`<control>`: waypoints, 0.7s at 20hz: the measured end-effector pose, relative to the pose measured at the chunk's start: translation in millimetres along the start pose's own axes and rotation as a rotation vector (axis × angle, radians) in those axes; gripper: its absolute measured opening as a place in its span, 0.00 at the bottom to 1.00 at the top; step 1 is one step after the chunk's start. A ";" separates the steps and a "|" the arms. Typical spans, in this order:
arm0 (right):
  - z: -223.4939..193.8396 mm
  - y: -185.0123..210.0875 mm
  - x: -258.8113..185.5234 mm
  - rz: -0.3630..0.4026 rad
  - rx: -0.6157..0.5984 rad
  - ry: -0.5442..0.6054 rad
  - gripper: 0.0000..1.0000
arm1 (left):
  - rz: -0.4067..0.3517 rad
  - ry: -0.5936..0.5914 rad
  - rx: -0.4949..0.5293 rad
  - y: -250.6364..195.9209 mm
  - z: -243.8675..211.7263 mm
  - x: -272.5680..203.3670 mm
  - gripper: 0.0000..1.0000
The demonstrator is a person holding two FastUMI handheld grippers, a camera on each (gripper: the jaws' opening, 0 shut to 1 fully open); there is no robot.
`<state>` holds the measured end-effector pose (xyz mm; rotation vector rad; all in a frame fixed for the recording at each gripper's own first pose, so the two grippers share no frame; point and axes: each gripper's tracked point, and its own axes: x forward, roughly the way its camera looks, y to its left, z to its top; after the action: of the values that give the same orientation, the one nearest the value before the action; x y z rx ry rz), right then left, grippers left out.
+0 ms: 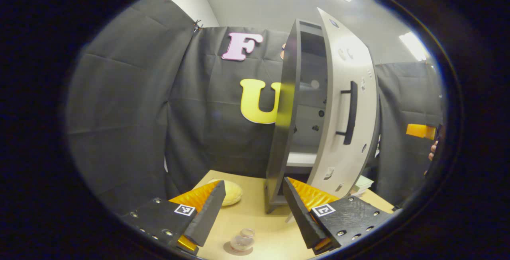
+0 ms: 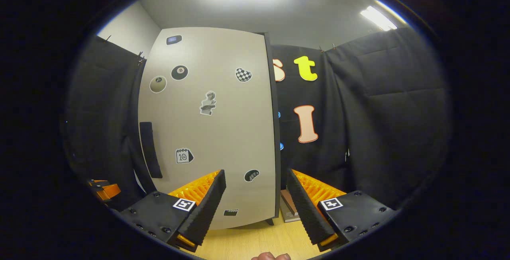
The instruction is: Open the cabinet door with the right hand, grasp the bottle in the cabinet with the left hand and place it on the coaster, then close the cabinet door with the right hand.
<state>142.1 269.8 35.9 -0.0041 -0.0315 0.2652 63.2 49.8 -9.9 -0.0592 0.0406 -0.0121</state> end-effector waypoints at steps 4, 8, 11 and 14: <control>-3.8 -23.3 2.2 0.027 0.030 -0.003 0.98 | 0.009 -0.024 -0.003 -24.0 16.4 2.9 0.87; -11.8 -52.4 4.4 0.035 -0.007 0.009 0.98 | 0.061 -0.034 0.032 -45.7 31.2 -4.8 0.87; -16.0 -64.9 7.0 0.048 0.004 0.020 0.98 | 0.055 -0.052 0.034 -69.8 46.4 -7.9 0.88; -20.9 -74.2 10.2 0.059 -0.003 0.027 0.98 | 0.059 -0.082 0.077 -86.2 63.1 -9.6 0.87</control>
<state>172.1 200.9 15.9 -0.0118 -0.0045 0.3241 55.3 -32.4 58.6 0.0183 -0.0401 0.0473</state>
